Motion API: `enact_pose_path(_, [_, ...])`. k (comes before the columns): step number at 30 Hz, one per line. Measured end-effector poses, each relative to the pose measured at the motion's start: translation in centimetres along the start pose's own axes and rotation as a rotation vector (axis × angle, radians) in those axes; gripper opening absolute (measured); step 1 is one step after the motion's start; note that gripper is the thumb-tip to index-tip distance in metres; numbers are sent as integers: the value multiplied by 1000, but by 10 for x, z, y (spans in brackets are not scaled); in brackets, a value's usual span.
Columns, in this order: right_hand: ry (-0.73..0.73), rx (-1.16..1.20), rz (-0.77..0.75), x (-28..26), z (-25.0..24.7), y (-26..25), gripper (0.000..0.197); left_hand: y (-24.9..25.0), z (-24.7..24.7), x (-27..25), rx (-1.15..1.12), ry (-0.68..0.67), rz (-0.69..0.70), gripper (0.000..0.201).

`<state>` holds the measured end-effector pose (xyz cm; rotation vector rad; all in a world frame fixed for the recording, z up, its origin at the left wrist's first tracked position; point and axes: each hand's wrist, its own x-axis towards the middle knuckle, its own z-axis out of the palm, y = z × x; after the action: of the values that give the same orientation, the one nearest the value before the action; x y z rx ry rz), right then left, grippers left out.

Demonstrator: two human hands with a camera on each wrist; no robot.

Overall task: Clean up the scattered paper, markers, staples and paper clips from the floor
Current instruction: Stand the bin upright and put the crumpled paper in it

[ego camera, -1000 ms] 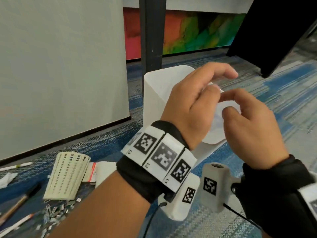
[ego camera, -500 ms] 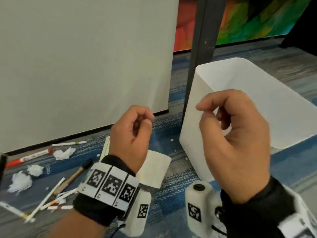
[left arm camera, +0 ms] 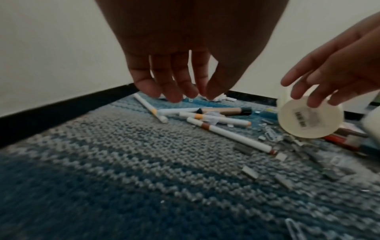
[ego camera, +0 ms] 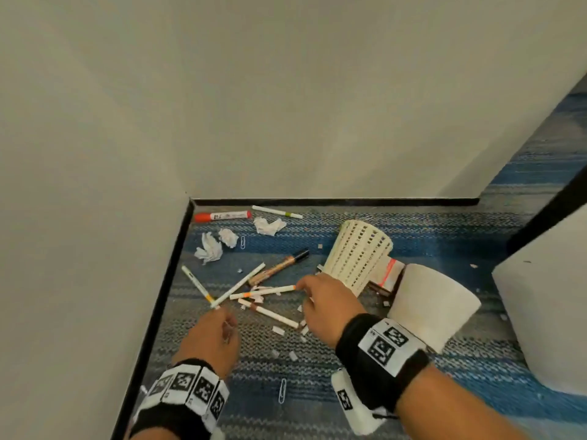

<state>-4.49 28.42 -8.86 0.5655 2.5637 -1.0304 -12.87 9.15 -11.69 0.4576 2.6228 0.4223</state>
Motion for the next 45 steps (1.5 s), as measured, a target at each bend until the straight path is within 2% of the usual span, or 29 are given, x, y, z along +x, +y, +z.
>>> enact_pose_path(3, [-18, -84, -30, 37, 12, -14, 31, -9, 0, 10, 41, -3, -13, 10])
enact_pose_path(7, [-74, -325, -61, 82, 32, -29, 28, -9, 7, 33, 67, 87, 105, 33])
enact_pose_path(11, [-62, -490, -35, 105, 49, -32, 36, -6, 10, 55, 64, 90, 147, 38])
enact_pose_path(16, [-130, -504, -103, 117, 49, -35, 28, -19, -4, 81, 8, 217, 87, 33])
enact_pose_path(20, [-189, -373, -145, 121, 45, -36, 26, -27, -15, 102, -82, 339, 46, 41])
enact_pose_path(23, [-249, -307, -213, 118, 49, -33, 27, -28, -19, 119, -156, 369, 46, 50])
enact_pose_path(25, [-291, -361, -254, 116, 54, -32, 26, -24, -21, 132, -136, 332, 56, 56])
enact_pose_path(28, [-286, -374, -251, 119, 50, -34, 18, -17, -23, 147, -68, 179, 8, 64])
enact_pose_path(32, [-262, -56, -169, 126, 27, -41, 7, -20, -21, 152, -53, 43, -58, 76])
enact_pose_path(34, [-178, 109, -103, 135, 15, -45, 12, -19, -20, 150, -42, 25, -59, 80])
enact_pose_path(36, [-113, 160, -59, 147, 1, -49, 18, -16, -20, 151, -2, 35, -55, 82])
enact_pose_path(39, [-231, 97, -65, 153, -12, -48, 19, -14, -20, 155, 66, 62, -25, 74])
enact_pose_path(41, [-287, 96, -49, 153, -10, -45, 20, -11, -17, 159, 128, 22, -4, 68])
enact_pose_path(43, [-168, 51, -36, 160, -4, -43, 29, -8, -13, 162, 200, -32, 3, 63])
enact_pose_path(45, [-35, -49, -1, 177, -1, -37, 49, -7, -9, 163, 219, -48, -4, 56])
